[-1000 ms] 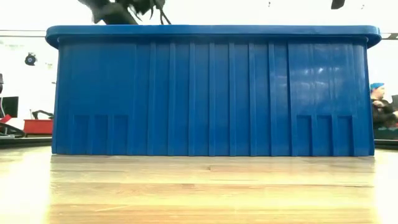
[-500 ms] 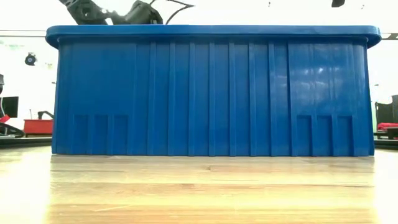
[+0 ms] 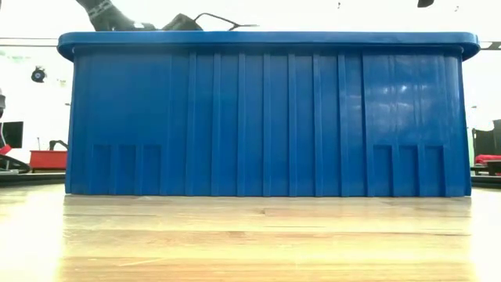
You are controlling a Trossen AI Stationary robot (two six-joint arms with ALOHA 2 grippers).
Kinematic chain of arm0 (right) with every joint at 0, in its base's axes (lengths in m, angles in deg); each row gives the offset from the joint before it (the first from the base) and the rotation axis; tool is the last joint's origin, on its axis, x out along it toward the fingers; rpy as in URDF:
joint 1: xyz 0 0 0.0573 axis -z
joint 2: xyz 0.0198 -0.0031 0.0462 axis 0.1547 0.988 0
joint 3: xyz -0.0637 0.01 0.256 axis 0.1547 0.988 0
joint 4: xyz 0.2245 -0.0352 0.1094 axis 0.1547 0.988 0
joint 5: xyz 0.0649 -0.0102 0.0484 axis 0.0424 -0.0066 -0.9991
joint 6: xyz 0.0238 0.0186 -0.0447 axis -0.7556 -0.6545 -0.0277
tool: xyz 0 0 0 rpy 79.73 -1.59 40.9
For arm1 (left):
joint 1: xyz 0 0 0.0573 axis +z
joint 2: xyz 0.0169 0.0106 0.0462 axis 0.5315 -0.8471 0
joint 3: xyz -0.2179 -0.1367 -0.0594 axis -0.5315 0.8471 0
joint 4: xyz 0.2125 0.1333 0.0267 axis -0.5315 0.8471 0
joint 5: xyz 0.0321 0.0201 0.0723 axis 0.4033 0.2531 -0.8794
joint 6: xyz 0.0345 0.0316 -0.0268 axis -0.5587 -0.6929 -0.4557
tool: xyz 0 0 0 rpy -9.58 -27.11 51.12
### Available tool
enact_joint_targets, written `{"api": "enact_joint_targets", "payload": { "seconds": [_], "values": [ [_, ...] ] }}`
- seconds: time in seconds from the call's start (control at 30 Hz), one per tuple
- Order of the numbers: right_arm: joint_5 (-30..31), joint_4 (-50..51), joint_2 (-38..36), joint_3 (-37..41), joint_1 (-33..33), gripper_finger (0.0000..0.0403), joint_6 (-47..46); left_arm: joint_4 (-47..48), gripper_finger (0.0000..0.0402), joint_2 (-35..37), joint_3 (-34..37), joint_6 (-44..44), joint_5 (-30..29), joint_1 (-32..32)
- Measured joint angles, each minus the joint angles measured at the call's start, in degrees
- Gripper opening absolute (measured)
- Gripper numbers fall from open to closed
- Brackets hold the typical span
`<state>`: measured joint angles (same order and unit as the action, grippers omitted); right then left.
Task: Pick and place slides into bin
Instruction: Put the black slide into the blue container
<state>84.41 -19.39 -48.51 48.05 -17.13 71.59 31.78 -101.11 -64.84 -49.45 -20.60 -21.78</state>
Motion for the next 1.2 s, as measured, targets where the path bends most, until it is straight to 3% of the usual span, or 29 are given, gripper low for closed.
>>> {"api": "enact_joint_targets", "payload": {
  "seconds": [0.23,0.8,0.97,1.2],
  "values": [
    [0.0,-0.8,0.0,0.0,0.0,0.0052,0.0,-2.2,0.0000,-2.7,1.2,0.3,-4.9,0.3],
    [0.0,-2.6,-0.3,0.0,0.0,0.0052,0.1,-8.6,0.0007,-6.4,2.5,-1.0,-2.5,0.9],
    [0.0,-2.7,-0.3,0.0,0.0,0.0052,0.1,-6.5,0.0057,-6.8,2.4,-1.2,-1.6,0.9],
    [0.0,-2.7,-0.3,0.0,0.0,0.0052,0.0,-3.6,0.0176,-5.5,1.6,-0.8,-0.4,1.2]
  ]
}}
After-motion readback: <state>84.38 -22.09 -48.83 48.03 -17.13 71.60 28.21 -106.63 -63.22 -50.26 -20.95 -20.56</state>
